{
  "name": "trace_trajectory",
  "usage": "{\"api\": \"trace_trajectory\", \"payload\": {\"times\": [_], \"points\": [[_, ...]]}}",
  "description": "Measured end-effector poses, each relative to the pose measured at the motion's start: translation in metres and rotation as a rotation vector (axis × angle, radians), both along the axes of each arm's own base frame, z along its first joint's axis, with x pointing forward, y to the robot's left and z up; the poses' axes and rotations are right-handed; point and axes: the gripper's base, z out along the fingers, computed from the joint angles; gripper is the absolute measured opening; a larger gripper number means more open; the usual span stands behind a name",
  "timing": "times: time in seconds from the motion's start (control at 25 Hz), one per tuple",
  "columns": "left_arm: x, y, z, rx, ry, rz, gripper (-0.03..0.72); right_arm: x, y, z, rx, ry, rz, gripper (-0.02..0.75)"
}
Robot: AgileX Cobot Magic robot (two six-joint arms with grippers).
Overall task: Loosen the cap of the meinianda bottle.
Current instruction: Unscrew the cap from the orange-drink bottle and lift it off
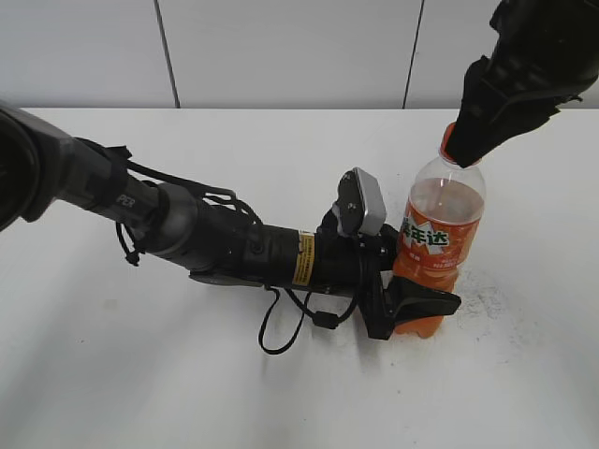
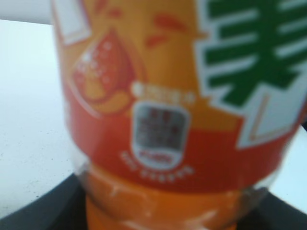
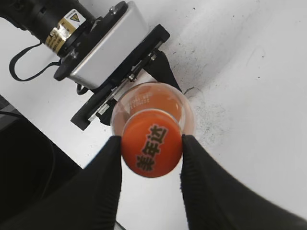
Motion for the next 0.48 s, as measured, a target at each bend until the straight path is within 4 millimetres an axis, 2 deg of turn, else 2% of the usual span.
{"api": "trace_trajectory", "payload": {"times": [0.2,0.32,0.36,0.44,0.48], "points": [[-0.0001,0.0,0.0,0.0,0.0,-0.001,0.496,0.0,0.0,0.0,-0.001,-0.002,0.008,0.279],[-0.0001,0.0,0.0,0.0,0.0,-0.001,0.496,-0.0001,0.0003,0.0001,0.005,0.004,-0.008,0.317],[-0.0001,0.0,0.0,0.0,0.0,-0.001,0.496,-0.0002,0.0002,0.0,0.01,0.014,-0.04,0.402],[-0.0001,0.0,0.0,0.0,0.0,-0.001,0.496,-0.0002,0.0002,0.0,0.011,0.015,-0.043,0.41],[-0.0001,0.0,0.0,0.0,0.0,-0.001,0.496,-0.0001,0.0,0.0,0.023,0.033,-0.103,0.488]]}}
